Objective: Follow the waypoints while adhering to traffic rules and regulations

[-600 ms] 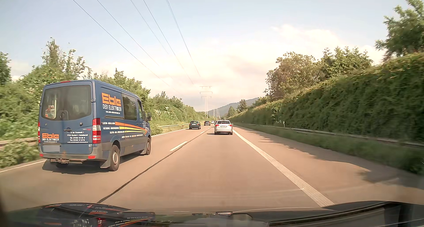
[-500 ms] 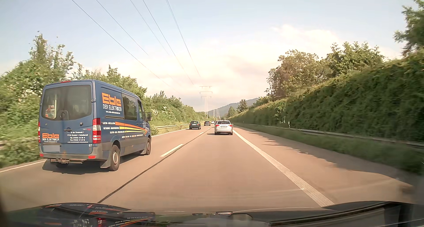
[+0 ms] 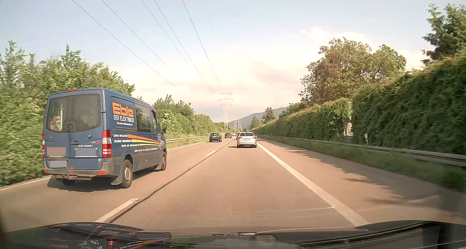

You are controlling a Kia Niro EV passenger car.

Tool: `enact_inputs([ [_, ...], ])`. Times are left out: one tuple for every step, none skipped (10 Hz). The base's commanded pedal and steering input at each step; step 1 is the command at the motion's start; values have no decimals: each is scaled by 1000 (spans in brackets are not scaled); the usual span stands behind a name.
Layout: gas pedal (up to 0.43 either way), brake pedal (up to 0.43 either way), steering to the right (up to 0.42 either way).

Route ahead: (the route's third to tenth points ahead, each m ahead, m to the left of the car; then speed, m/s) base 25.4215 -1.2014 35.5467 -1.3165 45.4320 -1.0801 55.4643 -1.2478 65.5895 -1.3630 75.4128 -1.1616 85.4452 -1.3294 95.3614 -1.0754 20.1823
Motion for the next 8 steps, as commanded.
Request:
enact_inputs([
  [157,0,0],
  [157,0,0],
  [157,0,0],
  [157,0,0],
  [157,0,0],
  [157,0,0],
  [157,0,0],
  [157,0,0],
])
